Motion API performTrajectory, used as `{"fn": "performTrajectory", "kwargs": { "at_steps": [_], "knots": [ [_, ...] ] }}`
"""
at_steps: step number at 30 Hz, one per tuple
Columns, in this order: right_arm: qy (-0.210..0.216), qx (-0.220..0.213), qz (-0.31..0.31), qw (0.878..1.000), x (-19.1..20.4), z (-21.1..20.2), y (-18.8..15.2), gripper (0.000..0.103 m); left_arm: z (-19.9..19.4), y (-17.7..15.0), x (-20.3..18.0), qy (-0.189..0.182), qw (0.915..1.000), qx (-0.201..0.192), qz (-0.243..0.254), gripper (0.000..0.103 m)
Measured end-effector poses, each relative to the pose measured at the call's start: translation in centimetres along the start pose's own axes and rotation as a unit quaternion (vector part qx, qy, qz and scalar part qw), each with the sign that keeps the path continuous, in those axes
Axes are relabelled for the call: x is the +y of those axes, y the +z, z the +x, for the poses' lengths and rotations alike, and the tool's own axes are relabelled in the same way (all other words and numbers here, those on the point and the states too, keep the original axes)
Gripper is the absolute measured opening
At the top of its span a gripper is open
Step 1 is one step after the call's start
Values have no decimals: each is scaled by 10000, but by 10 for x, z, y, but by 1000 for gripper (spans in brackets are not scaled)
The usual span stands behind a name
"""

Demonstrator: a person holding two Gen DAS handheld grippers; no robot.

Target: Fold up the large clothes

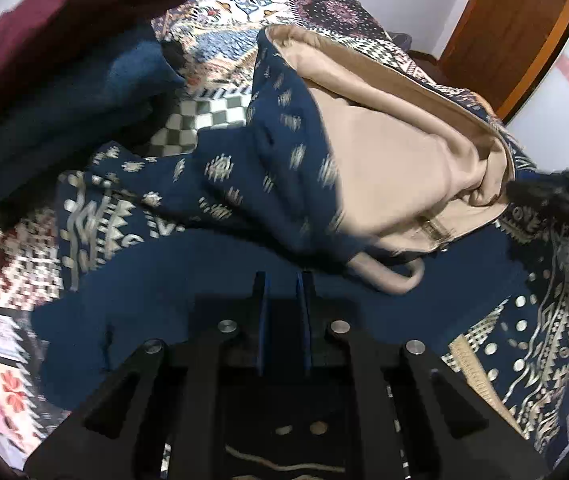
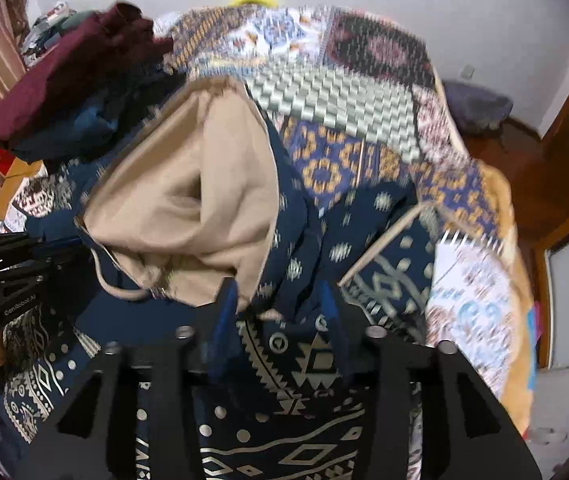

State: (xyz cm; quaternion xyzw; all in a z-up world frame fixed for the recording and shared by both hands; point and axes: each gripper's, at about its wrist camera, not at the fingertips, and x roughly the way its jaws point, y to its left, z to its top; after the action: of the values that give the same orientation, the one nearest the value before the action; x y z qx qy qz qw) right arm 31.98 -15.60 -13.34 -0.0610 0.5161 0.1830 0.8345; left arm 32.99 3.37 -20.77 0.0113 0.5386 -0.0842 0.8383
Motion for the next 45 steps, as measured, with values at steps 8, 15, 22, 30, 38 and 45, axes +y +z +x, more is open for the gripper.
{"fn": "performTrajectory", "kwargs": {
  "at_steps": [8,15,22,30,38,45],
  "knots": [
    [66,-443,16,9990,3,-12,30,50,-40,33,14,-135,9972,-696,-255,42],
    [138,-264,43,9995,0,23,53,50,-27,76,11,-218,9960,-834,-243,46],
    [266,8,254,9993,-9,60,63,50,12,97,2,-152,9975,-682,-118,46],
    [605,250,619,9959,-22,83,58,23,50,106,0,-128,9987,-498,-24,34],
    [772,-332,920,9922,-26,46,58,7,27,103,-9,-294,9963,-800,60,10],
    [920,-1006,860,9869,-15,-26,40,7,-43,89,-13,-529,9892,-1353,182,9]
  ]
}}
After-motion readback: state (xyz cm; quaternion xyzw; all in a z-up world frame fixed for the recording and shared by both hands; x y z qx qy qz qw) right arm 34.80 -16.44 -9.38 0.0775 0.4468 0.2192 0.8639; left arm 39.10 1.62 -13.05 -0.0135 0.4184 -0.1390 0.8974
